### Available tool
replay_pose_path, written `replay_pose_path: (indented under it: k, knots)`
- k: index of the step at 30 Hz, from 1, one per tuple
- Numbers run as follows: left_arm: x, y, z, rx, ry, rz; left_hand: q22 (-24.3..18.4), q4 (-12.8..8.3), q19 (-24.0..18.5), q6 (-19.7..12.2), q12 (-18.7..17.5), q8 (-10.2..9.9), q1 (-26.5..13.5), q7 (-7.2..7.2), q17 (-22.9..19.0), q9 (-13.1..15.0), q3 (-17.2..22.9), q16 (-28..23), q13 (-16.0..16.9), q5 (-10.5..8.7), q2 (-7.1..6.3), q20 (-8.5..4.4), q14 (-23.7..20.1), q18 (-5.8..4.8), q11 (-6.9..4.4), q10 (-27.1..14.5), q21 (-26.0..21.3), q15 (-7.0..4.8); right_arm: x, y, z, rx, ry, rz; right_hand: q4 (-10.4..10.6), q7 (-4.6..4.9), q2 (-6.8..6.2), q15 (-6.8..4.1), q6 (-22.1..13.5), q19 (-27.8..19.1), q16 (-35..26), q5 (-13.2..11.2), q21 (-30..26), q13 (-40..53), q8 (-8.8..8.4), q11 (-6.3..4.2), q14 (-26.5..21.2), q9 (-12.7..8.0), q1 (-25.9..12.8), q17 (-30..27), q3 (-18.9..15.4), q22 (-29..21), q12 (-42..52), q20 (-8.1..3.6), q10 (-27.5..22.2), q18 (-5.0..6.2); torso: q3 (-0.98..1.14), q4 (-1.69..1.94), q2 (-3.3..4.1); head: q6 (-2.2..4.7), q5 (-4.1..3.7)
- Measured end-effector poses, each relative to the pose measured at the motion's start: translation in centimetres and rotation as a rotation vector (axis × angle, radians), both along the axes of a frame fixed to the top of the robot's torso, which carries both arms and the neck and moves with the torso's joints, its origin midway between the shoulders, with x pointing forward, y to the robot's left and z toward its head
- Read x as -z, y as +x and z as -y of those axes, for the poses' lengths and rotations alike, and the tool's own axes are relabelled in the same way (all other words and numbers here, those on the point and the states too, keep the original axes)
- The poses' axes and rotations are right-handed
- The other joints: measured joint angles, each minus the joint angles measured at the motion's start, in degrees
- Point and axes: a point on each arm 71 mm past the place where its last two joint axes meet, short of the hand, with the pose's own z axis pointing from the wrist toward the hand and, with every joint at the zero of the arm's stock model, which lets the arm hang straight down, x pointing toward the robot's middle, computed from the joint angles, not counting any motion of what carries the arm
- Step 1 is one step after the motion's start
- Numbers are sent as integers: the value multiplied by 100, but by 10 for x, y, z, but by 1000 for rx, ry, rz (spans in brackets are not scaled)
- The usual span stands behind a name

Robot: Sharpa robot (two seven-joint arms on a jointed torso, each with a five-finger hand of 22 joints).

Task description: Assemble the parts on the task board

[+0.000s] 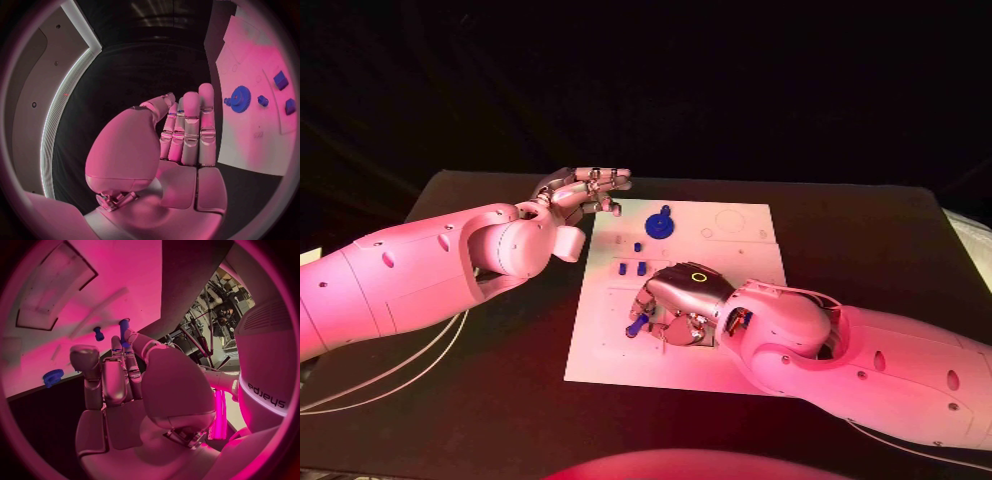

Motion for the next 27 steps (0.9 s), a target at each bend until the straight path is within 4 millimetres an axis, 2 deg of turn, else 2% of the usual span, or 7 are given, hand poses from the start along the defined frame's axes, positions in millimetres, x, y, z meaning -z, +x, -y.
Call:
replay_pose_path:
  k: [19, 21, 24, 27]
  knots:
    - [0, 0, 0, 1, 0, -2, 0, 0, 0, 0, 0, 0, 0, 0, 0, 0, 0, 0, 0, 0, 0, 0, 0, 0, 0, 0, 0, 0, 0, -5, -25, -44, -87, 19, 9, 17, 1, 0, -20, 0, 0, 1, 0, 12, 28, 22, 0, 10, 1, -43, -11, -14, 19, 0, 22, 0, -10, 3, 0, -23, 7]
    - [0, 0, 0, 1, 1, -3, 0, 0, 0, 0, 0, 0, 0, 0, 0, 0, 0, 0, 0, 0, 0, 0, 0, 0, 0, 0, 0, 0, 0, -6, -26, -45, -92, 26, 68, 67, -3, 10, -138, -11, 0, 87, 0, 2, -35, 0, 9, 10, -7, -64, -70, -50, -103, 11, -4, 0, -10, 3, 0, -25, 7]
    - [0, 0, 0, 1, 1, -3, 0, 0, 0, 0, 0, 0, 0, 0, 0, 0, 0, 0, 1, 0, 0, 0, 0, 0, 0, 0, 0, 0, 1, -6, -26, -44, -98, 31, 163, 156, -162, 116, -449, -140, -124, 250, -158, -33, -217, 32, 8, -71, -243, -209, -163, -353, -319, 100, -441, 1, -9, 3, 0, -26, 7]
    - [0, 0, 0, 2, 1, -4, -5, -18, 0, 0, 18, 8, 0, 0, -8, 0, -18, 0, 5, 0, 0, 0, 0, 0, 0, 0, 0, 0, 5, -8, -27, -45, -107, 23, 201, 220, -332, 177, -874, -319, -292, 288, -419, -69, -305, 141, 9, -177, -413, -421, -350, -773, -457, 167, -868, 0, -9, 3, -1, -20, 4]
